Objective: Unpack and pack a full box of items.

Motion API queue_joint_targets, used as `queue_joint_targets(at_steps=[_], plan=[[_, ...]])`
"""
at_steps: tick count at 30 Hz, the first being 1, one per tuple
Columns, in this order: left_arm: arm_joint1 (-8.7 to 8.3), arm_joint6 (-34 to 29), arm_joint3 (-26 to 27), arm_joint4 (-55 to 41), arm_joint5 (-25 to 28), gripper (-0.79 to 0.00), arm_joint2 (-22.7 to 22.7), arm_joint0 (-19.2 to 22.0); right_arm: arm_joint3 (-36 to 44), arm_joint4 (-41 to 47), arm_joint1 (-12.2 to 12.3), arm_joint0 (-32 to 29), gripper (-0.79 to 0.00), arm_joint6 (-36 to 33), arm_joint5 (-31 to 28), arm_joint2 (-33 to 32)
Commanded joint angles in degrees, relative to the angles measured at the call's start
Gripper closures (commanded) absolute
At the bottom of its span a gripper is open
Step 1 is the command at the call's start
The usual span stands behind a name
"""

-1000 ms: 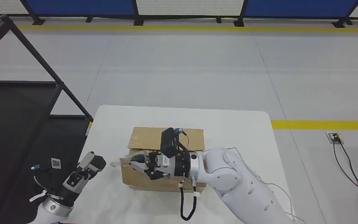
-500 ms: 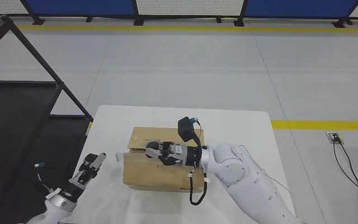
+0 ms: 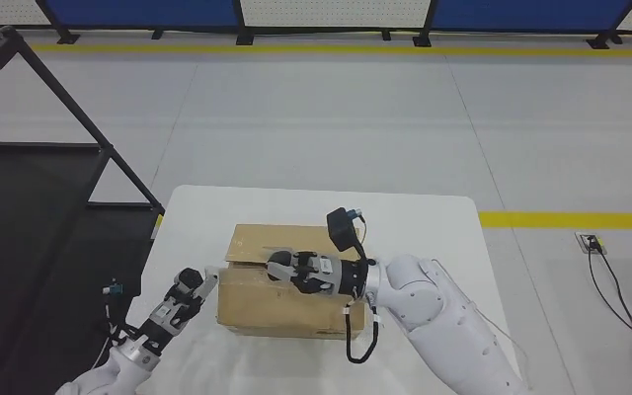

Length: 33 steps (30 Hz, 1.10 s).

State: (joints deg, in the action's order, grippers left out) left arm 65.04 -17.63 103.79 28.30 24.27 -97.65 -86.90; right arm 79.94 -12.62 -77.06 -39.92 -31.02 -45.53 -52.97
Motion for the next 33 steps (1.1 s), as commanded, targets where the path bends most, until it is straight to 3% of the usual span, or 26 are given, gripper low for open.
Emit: queue_joint_targets(at_steps=[1, 12, 23, 33], plan=[[0.03, 0.3, -0.2, 0.3, -0.2, 0.000, 0.5, 0.3, 0.1, 0.1, 0.0, -0.1, 0.000, -0.2, 0.0, -0.1], [-0.04, 1.8, -0.9, 3.2, -0.8, 0.000, 1.5, 1.6, 0.4, 0.3, 0.2, -0.3, 0.000, -0.7, -0.1, -0.4], [-0.47, -1.8, 3.7, -4.7, -0.7, 0.000, -2.8, -1.7, 1.9, 1.4, 0.7, -0.7, 0.000, -1.2, -1.4, -2.0], [-0.87, -4.3, 6.2, -6.2, -0.1, 0.000, -5.2, -3.5, 3.3, 4.0, 1.3, -1.6, 0.000, -2.7, -3.2, -3.1]])
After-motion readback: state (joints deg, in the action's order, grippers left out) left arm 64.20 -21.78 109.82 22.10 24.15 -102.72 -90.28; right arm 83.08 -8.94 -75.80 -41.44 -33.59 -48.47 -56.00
